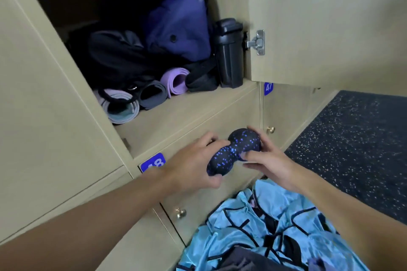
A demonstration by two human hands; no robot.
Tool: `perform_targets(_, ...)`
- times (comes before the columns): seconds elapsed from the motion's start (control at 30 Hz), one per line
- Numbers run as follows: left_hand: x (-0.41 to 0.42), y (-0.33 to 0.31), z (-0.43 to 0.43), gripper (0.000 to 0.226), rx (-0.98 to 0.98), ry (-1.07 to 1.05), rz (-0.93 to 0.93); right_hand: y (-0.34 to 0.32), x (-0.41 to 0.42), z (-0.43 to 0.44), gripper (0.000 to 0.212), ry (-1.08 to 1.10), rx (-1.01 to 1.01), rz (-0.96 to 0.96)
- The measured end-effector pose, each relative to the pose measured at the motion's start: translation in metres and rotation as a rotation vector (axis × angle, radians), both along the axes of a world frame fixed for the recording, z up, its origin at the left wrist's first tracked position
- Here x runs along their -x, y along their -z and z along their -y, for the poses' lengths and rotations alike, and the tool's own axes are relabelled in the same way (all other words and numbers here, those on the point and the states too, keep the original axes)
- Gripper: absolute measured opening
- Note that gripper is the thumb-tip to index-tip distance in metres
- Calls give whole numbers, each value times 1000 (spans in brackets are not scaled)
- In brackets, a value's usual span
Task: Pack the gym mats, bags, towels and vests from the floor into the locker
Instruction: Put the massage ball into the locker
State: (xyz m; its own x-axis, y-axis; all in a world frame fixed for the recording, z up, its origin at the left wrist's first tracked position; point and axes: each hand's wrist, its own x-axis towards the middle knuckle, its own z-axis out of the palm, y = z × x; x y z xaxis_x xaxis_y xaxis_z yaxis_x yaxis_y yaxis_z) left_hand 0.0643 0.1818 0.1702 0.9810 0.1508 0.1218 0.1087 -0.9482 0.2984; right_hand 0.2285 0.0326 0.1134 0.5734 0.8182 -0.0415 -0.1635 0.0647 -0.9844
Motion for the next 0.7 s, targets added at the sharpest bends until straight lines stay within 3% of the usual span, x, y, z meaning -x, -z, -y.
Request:
perform_targets(0.1,8,-53,-5,73,-20,23,83,-50,2,4,76,-24,-97,37)
perform_targets(0.23,22,-91,-21,76,-91,-133,152,-99,8,-5,65,96,-98,272)
perform_targets(0.33,29,-91,-35,78,-116,-388,134,-119,7,-19,66,196,-117,380)
perform_targets(0.5,15,-64,-45,59,-183,-641,-71,-144,9,-53,67,270,-140,467)
perform_targets(0.7,6,-52,-51,57,-202,-762,-31,-170,8,-100,63,105,-280,584)
